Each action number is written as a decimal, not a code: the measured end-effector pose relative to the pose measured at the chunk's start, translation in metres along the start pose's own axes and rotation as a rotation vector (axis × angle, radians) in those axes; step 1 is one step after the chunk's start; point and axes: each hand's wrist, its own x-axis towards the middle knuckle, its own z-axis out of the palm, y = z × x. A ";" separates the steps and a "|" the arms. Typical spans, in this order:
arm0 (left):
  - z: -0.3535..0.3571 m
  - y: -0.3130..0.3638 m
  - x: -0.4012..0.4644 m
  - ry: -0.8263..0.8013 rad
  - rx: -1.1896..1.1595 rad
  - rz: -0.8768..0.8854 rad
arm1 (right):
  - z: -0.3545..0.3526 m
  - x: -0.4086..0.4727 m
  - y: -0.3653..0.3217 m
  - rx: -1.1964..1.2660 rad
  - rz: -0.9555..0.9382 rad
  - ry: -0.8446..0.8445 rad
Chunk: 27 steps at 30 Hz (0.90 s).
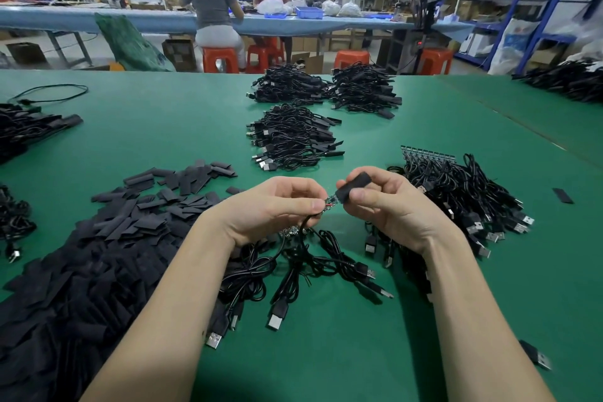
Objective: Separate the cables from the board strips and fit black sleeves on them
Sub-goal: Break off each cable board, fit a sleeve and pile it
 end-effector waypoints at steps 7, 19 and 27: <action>-0.001 0.002 -0.001 0.003 0.081 0.015 | 0.004 0.002 0.000 -0.065 -0.025 -0.044; 0.003 -0.005 0.018 0.373 0.318 0.172 | 0.000 0.012 0.007 0.143 -0.028 0.330; 0.005 -0.009 0.021 0.427 0.455 0.284 | 0.000 0.016 0.010 0.225 0.025 0.370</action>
